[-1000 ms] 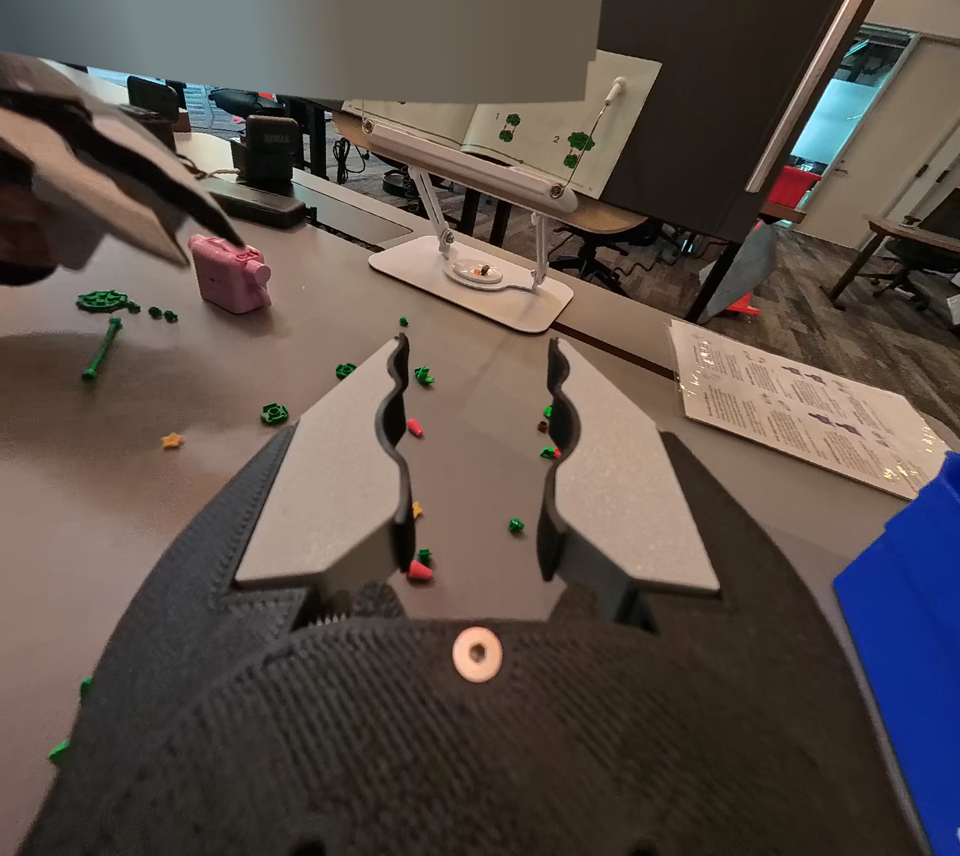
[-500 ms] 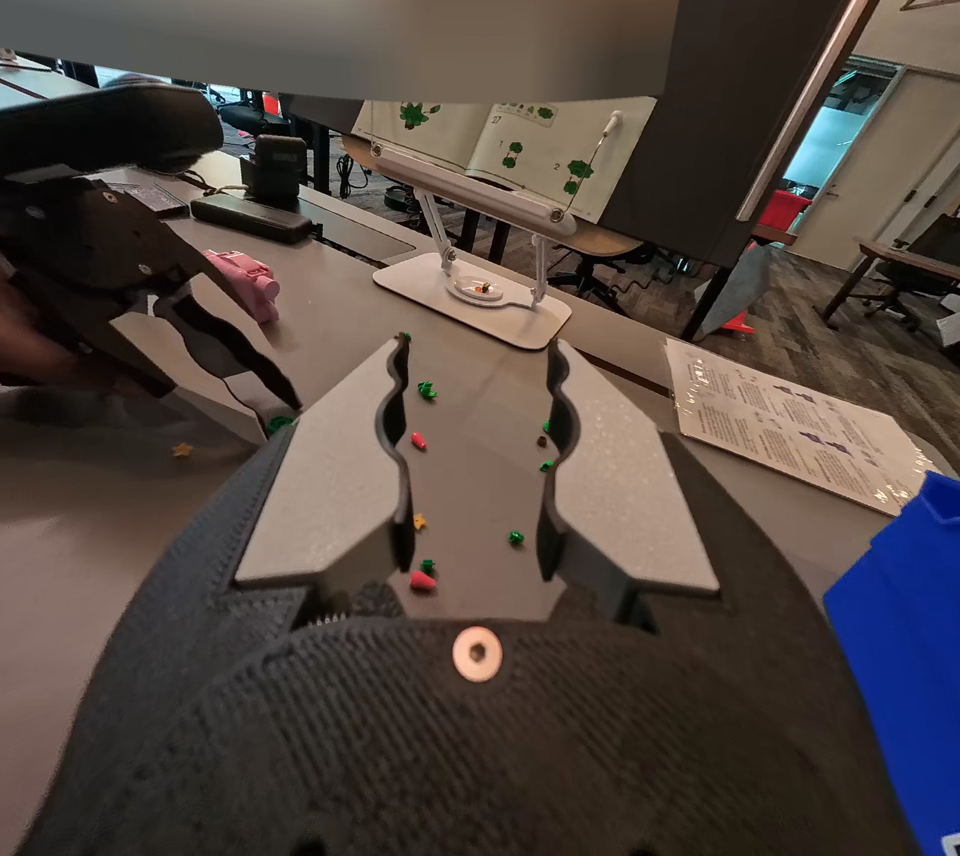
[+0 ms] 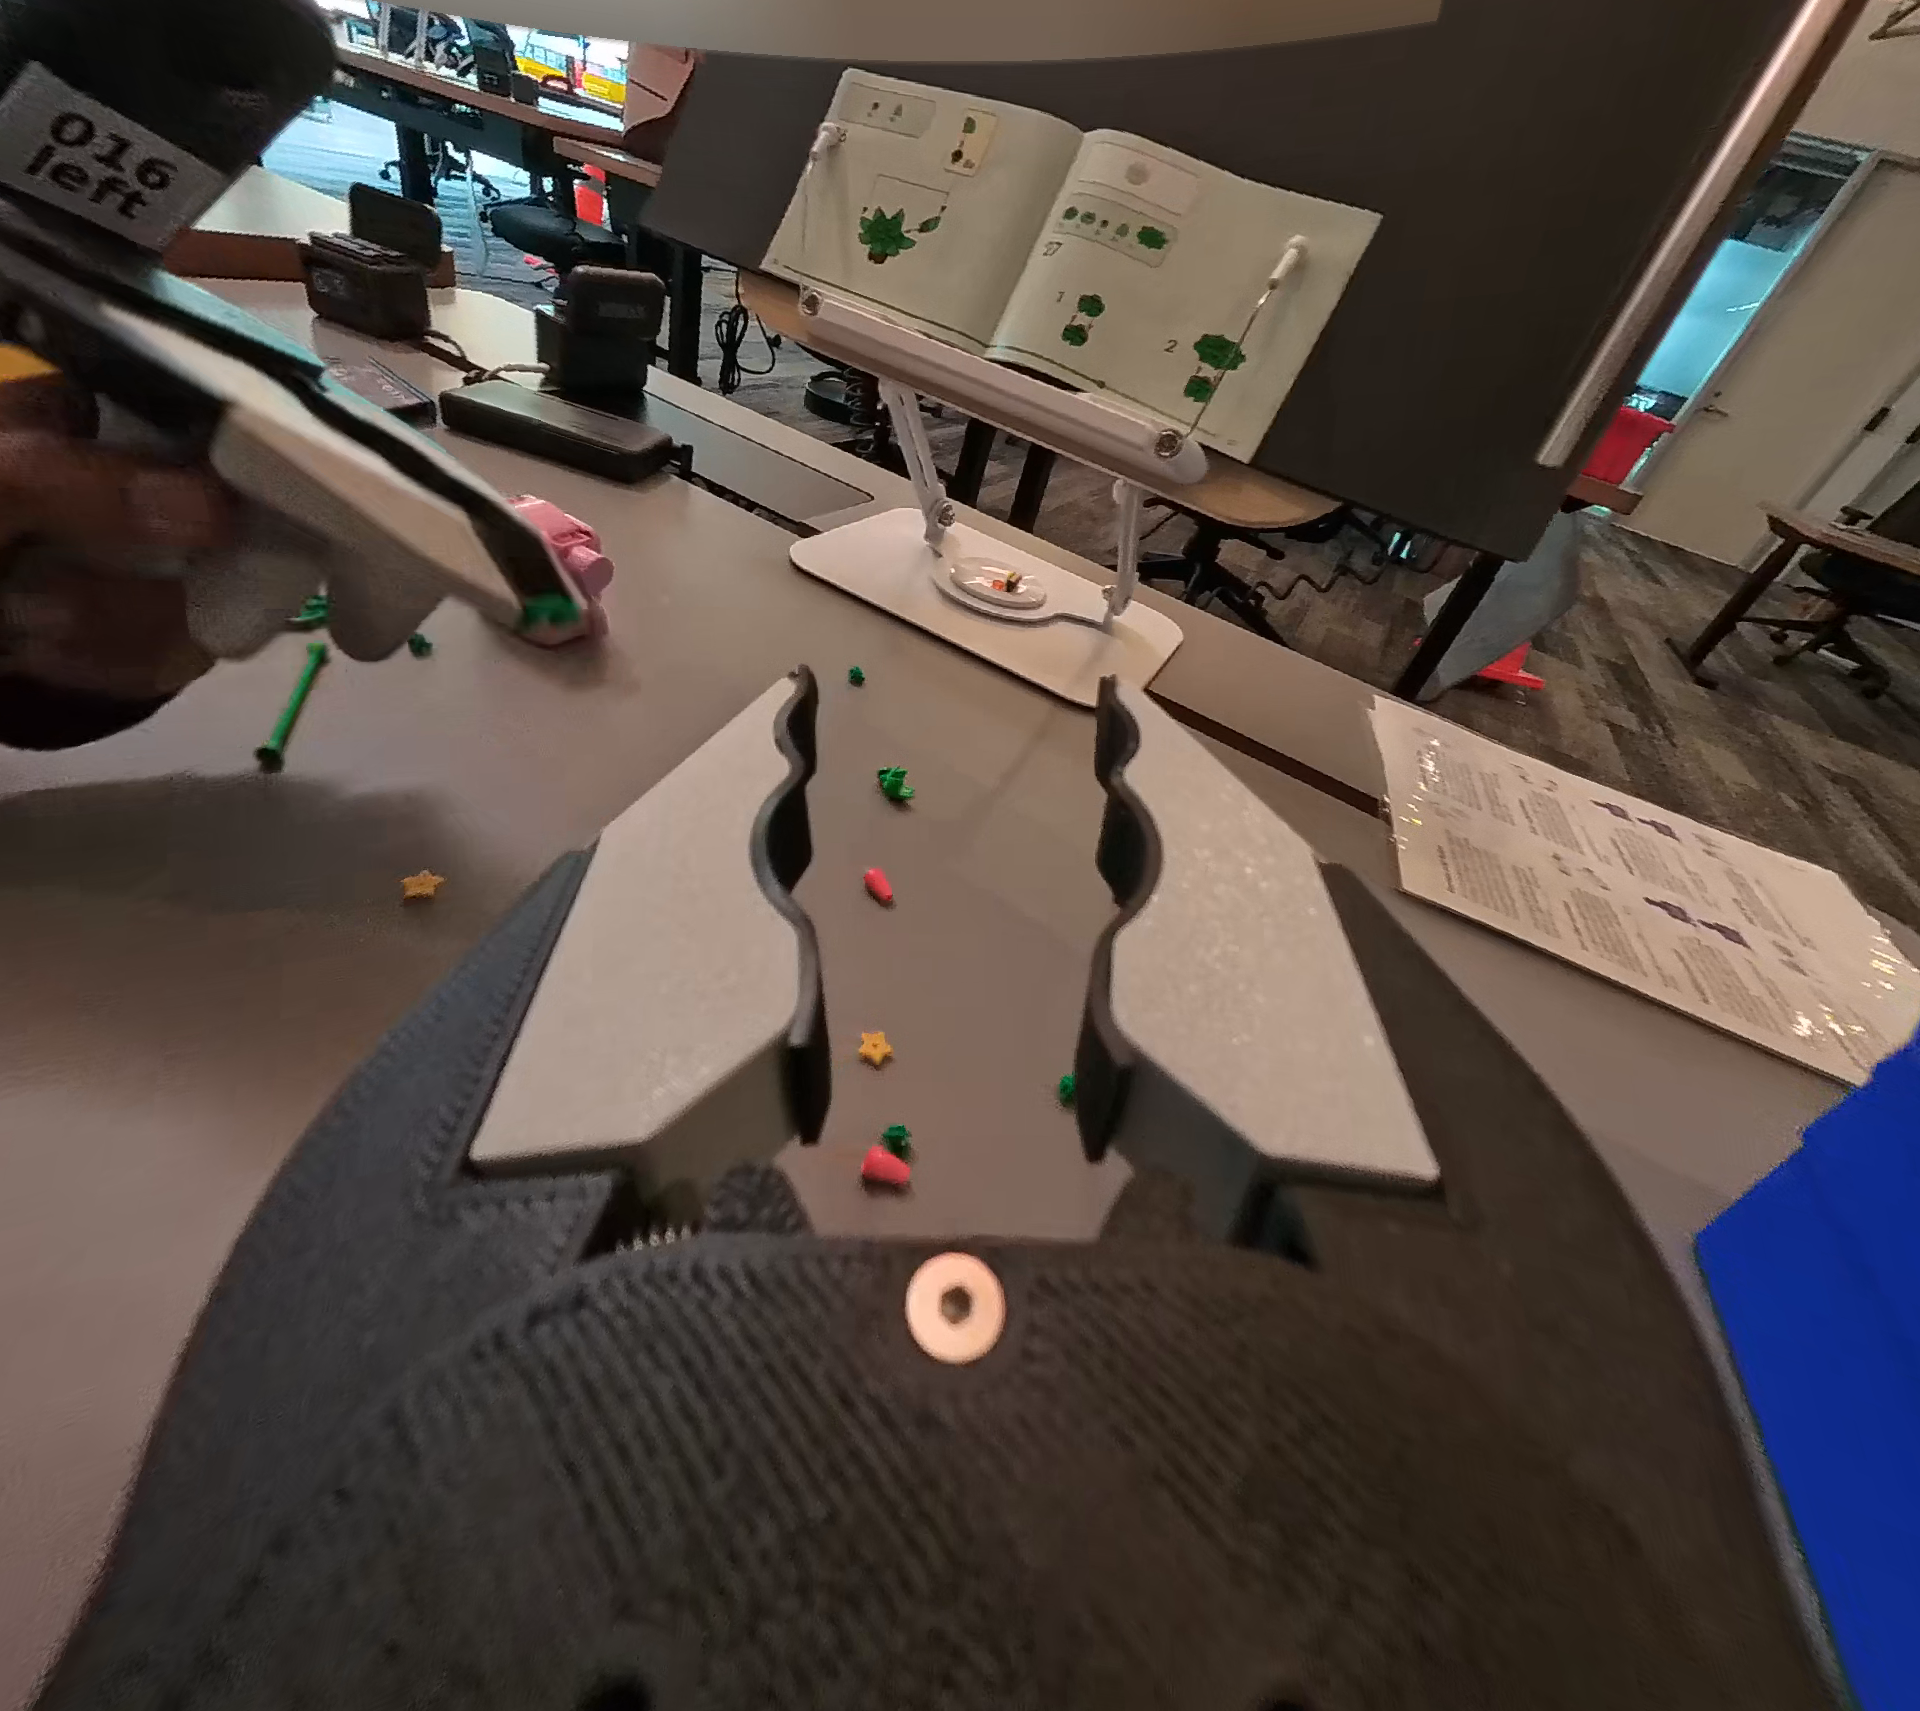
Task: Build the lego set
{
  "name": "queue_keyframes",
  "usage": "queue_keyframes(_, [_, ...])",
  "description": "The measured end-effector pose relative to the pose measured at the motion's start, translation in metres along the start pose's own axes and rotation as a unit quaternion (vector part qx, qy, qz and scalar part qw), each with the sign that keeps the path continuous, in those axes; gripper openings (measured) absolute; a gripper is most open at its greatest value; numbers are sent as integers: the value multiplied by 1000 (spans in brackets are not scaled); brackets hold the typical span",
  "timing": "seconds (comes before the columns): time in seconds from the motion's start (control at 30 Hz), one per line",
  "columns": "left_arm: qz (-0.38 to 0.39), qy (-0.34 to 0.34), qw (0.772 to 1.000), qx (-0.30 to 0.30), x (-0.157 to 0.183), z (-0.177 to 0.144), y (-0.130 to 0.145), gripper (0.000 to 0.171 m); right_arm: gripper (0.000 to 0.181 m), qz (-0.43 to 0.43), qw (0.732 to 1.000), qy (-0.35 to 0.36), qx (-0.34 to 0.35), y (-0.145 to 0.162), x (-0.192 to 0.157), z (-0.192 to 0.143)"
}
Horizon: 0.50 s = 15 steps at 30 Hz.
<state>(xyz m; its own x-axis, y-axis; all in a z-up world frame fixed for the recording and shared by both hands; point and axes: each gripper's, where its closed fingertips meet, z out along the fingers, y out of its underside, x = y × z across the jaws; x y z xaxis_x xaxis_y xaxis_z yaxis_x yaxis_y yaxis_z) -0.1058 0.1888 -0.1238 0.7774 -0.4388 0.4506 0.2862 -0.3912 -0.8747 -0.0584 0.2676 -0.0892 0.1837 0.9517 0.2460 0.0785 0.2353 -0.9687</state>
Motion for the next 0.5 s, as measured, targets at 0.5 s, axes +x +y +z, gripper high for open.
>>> queue_keyframes(0.5, [-195,165,957,138,38,-19,-11,11,43,-105,971,-205,67,-21,-111,-15])
